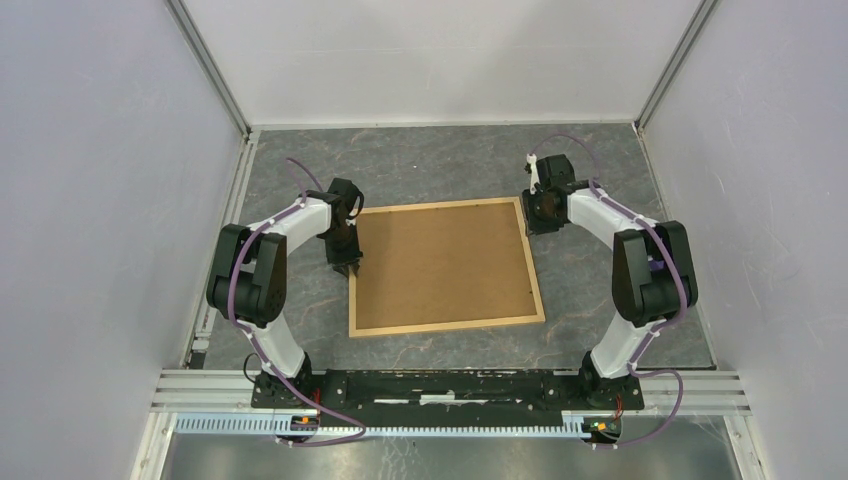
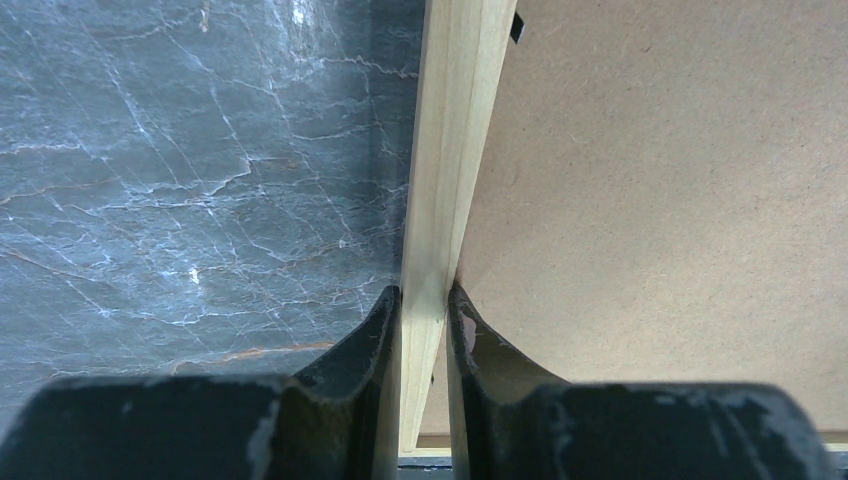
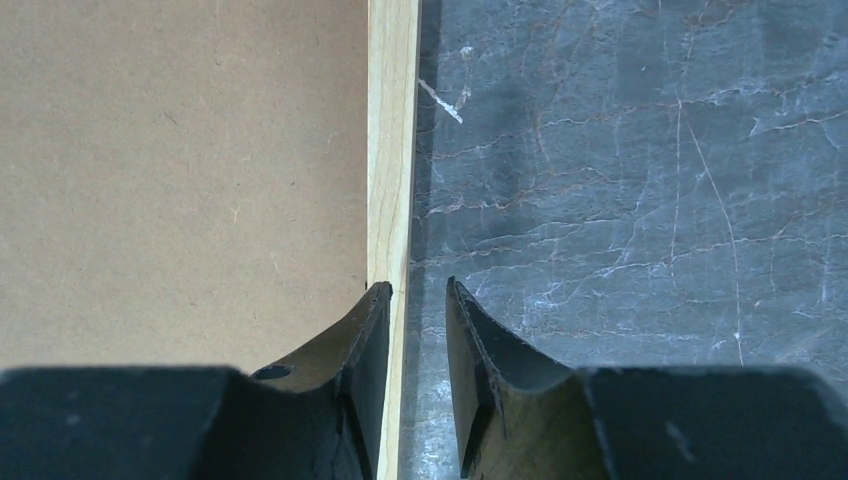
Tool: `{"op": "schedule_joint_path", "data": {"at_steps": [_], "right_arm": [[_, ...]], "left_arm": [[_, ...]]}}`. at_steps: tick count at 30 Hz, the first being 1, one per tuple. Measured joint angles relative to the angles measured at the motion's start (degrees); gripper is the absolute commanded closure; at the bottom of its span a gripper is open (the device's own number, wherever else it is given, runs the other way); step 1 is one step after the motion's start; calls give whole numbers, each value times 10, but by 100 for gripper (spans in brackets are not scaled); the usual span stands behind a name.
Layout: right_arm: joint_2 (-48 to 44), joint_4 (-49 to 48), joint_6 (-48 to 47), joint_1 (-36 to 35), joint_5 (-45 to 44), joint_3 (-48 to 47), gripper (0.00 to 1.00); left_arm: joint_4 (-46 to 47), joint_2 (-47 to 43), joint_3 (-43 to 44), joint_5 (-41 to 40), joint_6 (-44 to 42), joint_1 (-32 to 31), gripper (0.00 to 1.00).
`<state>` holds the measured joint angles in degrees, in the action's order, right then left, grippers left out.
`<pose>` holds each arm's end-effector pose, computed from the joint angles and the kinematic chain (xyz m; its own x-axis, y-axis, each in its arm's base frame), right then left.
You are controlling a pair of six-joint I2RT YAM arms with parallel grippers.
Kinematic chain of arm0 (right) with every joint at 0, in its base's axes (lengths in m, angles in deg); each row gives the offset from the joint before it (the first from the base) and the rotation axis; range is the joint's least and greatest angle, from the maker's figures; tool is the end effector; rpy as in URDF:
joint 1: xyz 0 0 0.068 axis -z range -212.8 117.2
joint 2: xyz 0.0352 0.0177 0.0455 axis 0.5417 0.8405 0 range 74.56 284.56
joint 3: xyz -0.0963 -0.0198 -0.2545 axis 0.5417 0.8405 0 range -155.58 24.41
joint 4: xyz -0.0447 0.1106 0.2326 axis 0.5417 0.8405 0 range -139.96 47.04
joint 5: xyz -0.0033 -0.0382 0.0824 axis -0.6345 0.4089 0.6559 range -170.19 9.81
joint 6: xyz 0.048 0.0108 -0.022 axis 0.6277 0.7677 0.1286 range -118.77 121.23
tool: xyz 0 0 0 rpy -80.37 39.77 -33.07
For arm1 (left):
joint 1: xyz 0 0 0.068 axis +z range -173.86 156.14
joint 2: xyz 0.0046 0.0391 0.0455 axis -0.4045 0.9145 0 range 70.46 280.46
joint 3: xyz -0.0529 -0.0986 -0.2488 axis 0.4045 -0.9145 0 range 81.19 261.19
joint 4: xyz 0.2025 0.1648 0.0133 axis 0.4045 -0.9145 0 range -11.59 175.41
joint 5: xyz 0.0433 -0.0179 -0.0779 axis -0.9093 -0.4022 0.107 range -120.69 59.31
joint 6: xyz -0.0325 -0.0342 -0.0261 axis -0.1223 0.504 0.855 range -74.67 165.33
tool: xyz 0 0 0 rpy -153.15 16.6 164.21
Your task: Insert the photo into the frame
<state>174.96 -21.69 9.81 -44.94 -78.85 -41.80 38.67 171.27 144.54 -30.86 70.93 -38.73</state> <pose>0.3465 0.0754 0.1881 -0.8901 -0.0389 -0.4542 -0.0891 0.9920 0.0896 0.3011 -0.0798 0.1624 -0.9779 -0.1875 -0.0924 -0.1844 0.9820 -0.0409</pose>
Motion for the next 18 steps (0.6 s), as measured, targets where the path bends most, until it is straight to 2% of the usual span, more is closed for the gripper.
{"op": "schedule_joint_path", "data": {"at_steps": [18], "right_arm": [[11,-21,-4,0,27,23,68]], "left_arm": [[0,0,0,0,0,0,98]]}}
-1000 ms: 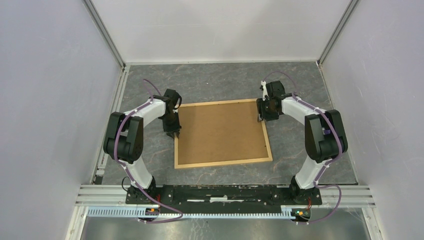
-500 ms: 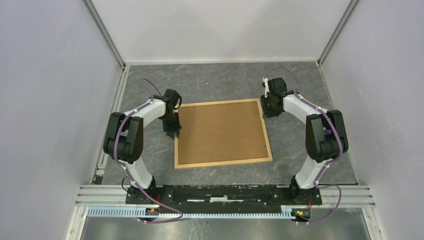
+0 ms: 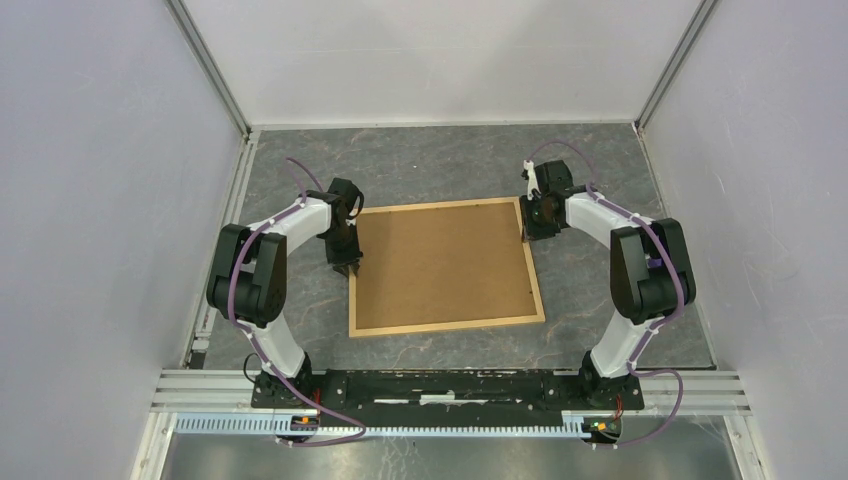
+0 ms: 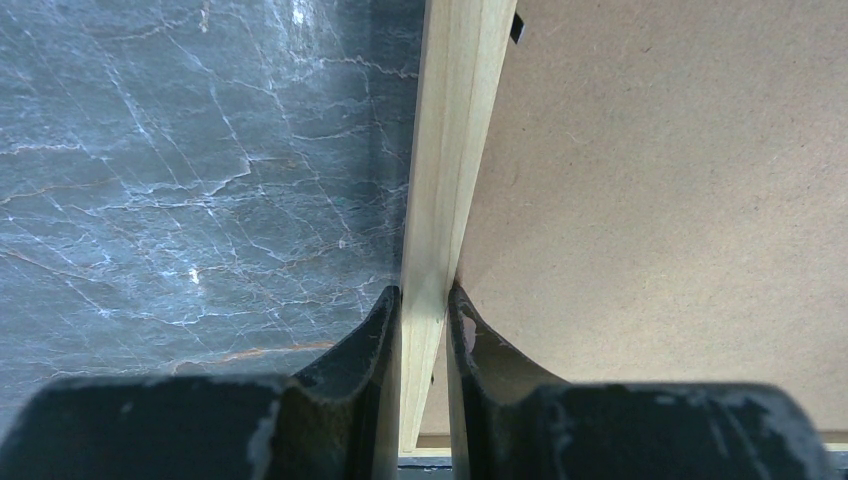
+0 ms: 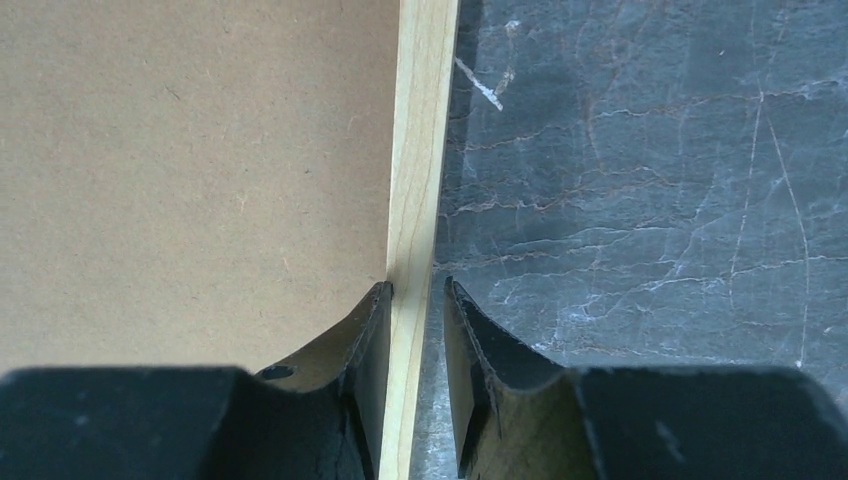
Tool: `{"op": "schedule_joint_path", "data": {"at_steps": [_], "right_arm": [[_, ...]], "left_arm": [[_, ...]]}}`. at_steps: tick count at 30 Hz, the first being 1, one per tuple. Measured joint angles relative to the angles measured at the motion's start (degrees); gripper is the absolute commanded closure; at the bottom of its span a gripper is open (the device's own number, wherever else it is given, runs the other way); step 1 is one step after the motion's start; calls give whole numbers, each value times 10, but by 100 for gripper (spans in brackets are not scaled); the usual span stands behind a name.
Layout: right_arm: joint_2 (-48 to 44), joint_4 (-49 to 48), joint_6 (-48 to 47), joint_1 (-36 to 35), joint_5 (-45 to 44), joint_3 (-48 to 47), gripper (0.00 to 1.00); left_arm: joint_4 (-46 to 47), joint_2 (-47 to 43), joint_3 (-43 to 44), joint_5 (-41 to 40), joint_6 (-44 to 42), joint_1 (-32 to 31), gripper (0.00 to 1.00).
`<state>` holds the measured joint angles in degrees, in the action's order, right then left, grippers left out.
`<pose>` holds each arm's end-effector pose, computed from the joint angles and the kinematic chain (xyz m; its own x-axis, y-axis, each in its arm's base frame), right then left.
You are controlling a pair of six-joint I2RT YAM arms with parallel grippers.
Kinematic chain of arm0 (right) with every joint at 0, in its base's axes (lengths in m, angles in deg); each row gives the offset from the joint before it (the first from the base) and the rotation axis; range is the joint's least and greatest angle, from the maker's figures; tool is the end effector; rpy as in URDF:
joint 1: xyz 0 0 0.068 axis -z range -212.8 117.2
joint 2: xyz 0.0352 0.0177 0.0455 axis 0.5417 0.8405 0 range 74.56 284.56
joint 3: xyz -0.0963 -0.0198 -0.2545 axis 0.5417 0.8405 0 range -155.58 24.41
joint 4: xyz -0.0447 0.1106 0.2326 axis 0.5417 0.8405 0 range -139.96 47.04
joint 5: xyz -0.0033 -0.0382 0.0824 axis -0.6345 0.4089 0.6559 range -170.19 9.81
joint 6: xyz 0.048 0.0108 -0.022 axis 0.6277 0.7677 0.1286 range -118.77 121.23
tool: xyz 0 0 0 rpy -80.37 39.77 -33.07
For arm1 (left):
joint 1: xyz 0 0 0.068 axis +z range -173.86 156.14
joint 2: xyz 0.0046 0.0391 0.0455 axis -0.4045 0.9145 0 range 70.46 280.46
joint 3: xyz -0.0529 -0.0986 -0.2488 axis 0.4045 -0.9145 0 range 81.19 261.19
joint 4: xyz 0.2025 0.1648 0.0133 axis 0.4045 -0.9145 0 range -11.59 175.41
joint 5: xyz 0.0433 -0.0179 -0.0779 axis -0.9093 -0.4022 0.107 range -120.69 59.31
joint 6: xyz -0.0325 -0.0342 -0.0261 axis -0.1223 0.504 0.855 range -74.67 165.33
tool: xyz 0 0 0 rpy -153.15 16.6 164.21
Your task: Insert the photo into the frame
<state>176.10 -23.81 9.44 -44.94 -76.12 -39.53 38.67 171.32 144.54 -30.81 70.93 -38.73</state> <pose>0.3435 0.0765 0.1721 -0.9021 -0.0484 -0.4287 -0.1129 0.9856 0.1262 0.3011 -0.0798 0.1621 -0.9780 -0.1874 -0.0913 -0.1843 0.9820 -0.0413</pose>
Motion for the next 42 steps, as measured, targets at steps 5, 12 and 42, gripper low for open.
{"op": "schedule_joint_path", "data": {"at_steps": [5,12,42], "right_arm": [[5,-3,-1,-1,2,0,67],[4,-3,-9,-1,-2,1,67],[6,-4,-7,-2,-3,1,73]], "left_arm": [[0,0,0,0,0,0,98],[0,0,0,0,0,0,98],[0,0,0,-11,-1,-6,98]]}}
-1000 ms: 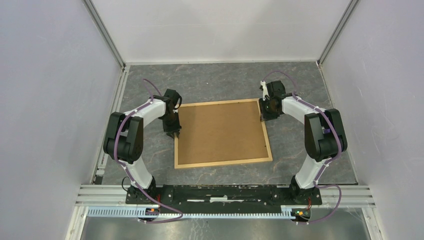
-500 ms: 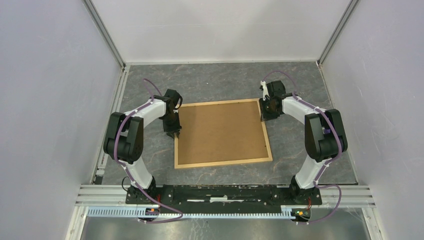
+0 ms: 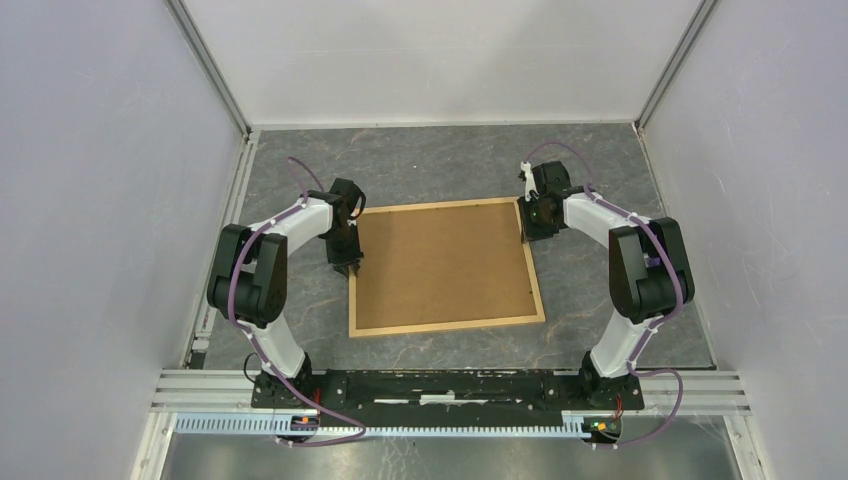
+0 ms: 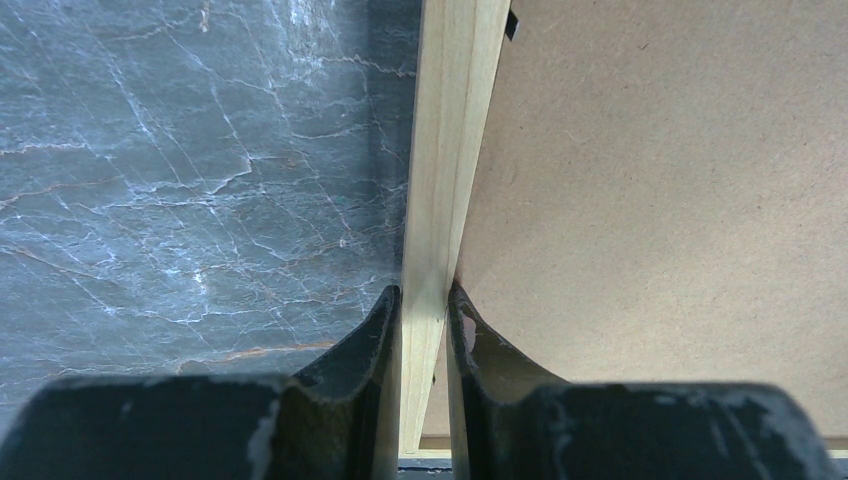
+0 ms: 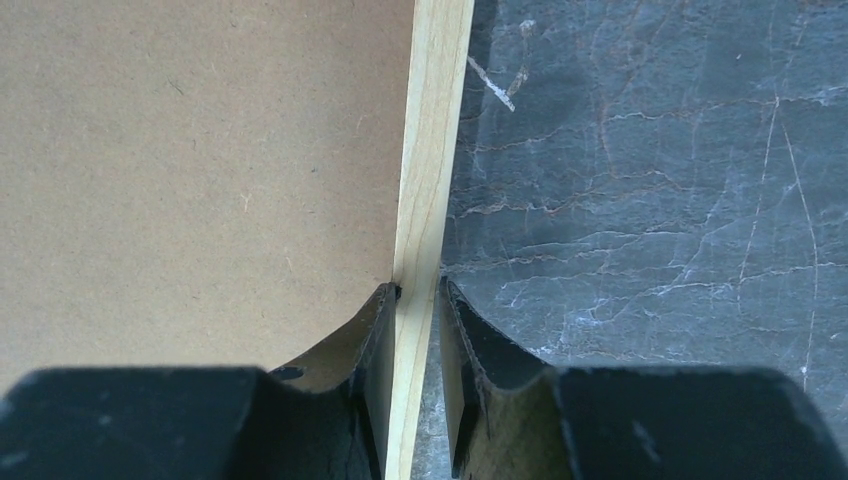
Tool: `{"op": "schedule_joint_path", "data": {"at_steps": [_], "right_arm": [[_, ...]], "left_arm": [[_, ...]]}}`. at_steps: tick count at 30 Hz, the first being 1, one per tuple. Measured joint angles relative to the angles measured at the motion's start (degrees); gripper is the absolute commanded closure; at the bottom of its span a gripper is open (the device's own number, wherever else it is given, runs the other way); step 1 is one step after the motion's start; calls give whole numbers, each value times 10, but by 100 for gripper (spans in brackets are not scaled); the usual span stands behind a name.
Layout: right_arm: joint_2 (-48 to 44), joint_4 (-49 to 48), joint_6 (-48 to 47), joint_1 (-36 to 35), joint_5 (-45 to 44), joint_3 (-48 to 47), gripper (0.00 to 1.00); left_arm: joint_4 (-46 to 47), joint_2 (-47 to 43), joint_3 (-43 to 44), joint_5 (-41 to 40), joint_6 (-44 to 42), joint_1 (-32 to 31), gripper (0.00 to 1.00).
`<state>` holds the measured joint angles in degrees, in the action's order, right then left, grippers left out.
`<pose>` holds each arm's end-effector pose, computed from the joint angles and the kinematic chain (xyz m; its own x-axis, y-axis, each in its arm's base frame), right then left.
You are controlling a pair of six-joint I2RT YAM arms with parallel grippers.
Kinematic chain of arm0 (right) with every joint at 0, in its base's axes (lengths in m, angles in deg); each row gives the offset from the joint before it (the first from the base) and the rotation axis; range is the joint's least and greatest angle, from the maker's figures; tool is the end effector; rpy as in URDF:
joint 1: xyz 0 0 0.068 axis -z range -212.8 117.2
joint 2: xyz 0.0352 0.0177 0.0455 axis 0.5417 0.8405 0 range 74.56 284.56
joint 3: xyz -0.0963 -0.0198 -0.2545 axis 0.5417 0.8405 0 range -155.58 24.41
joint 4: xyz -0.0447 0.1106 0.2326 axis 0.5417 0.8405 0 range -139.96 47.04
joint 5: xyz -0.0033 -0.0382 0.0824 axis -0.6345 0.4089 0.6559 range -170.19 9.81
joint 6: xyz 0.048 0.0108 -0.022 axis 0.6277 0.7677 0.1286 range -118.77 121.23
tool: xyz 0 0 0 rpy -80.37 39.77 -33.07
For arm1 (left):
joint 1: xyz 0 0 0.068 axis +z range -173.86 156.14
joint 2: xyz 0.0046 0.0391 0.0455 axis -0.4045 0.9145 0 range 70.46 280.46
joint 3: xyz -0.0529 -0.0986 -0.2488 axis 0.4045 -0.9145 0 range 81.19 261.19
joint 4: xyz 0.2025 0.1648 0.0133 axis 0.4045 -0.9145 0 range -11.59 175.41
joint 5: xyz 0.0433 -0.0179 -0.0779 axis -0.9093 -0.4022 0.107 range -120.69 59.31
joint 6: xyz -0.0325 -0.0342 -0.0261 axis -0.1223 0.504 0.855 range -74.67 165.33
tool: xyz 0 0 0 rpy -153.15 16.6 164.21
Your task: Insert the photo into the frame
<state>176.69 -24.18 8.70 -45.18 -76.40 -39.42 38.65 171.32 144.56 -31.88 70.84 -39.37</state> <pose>0.3440 0.0779 0.1685 -0.9025 -0.0653 -0.4258 -0.1260 0.9852 0.1158 0.3004 -0.0825 0.1622 -0.9795 -0.1751 -0.0993 -0.1735 0.9845 -0.0244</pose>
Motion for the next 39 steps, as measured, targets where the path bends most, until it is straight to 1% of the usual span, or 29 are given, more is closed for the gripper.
{"op": "schedule_joint_path", "data": {"at_steps": [12,16,19,23,27,32,39], "right_arm": [[12,-7,14,-1,1,-1,74],[13,-7,16,0,13,-1,69],[13,-6,14,4,37,-3,62],[9,6,14,5,42,-7,60],[-8,30,10,5,27,-16,62],[-17,36,2,6,0,-20,69],[-7,39,-1,7,-3,-22,69]], "left_arm": [[0,0,0,-2,0,-2,98],[0,0,0,-5,0,-4,98],[0,0,0,-7,-3,-5,98],[0,0,1,-9,-4,-7,98],[-1,0,1,-12,-4,-8,98],[-1,0,1,-12,-5,-8,98],[-1,0,1,-12,-5,-8,98]]}}
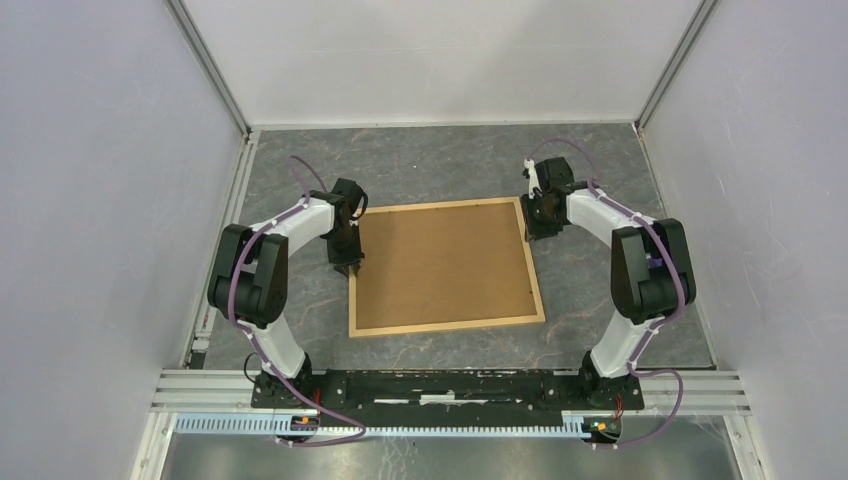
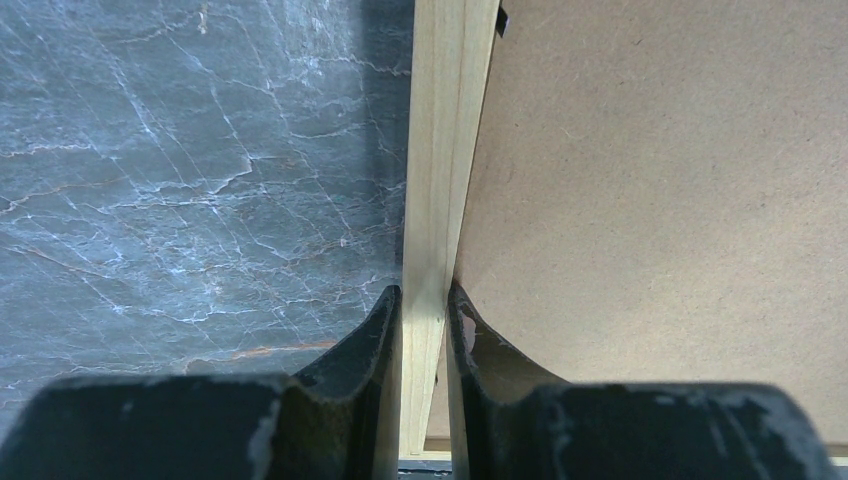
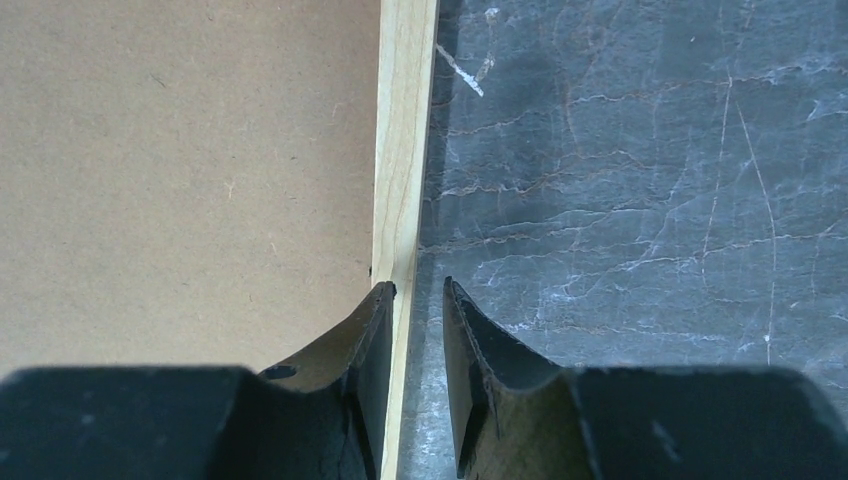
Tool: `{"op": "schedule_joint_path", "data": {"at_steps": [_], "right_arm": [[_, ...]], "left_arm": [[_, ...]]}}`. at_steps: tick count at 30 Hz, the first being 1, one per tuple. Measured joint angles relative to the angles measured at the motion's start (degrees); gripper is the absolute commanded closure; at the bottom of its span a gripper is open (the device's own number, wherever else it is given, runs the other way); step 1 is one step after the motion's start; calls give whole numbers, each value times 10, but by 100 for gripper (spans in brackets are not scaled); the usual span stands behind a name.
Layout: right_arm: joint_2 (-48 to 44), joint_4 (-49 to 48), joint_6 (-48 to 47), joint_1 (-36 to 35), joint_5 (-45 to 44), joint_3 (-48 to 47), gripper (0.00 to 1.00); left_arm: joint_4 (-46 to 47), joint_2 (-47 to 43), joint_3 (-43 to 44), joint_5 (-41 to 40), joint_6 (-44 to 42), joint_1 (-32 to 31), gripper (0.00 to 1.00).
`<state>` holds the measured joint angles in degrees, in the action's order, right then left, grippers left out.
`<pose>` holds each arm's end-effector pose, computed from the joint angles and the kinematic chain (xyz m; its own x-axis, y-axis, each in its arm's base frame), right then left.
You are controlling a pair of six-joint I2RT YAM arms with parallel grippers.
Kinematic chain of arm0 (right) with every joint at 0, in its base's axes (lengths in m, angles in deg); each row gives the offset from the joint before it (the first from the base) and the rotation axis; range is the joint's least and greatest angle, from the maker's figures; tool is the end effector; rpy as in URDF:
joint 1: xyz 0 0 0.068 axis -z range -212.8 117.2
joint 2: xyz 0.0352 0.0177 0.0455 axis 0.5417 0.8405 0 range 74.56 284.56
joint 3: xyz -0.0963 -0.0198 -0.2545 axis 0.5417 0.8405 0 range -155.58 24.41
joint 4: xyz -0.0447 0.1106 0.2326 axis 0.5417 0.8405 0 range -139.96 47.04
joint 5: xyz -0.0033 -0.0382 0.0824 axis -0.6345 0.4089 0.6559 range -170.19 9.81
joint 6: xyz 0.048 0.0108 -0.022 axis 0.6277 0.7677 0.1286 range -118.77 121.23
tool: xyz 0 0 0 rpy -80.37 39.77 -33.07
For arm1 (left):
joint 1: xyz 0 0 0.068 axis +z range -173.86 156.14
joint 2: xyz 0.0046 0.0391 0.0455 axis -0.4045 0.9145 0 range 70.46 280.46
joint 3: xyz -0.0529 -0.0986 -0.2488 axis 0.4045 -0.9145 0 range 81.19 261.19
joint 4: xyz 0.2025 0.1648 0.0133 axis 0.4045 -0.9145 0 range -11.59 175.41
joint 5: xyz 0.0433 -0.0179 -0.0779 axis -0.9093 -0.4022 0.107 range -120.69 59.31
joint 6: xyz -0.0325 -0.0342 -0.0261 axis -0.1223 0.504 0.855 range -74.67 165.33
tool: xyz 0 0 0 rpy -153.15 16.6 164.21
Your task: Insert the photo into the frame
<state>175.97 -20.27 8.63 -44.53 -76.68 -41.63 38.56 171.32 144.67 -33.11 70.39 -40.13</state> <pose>0.3450 0.0739 0.1802 -0.9098 -0.0576 -0.4111 -0.1120 0.9877 0.1094 0.2998 -0.0858 0.1627 -0.9820 -0.1543 -0.1089 -0.1547 0.9879 -0.0045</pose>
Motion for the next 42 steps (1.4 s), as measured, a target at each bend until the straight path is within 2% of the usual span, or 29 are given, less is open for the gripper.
{"op": "schedule_joint_path", "data": {"at_steps": [42], "right_arm": [[37,-14,23,-4,7,-6,71]], "left_arm": [[0,0,1,-3,-1,-3,98]]}}
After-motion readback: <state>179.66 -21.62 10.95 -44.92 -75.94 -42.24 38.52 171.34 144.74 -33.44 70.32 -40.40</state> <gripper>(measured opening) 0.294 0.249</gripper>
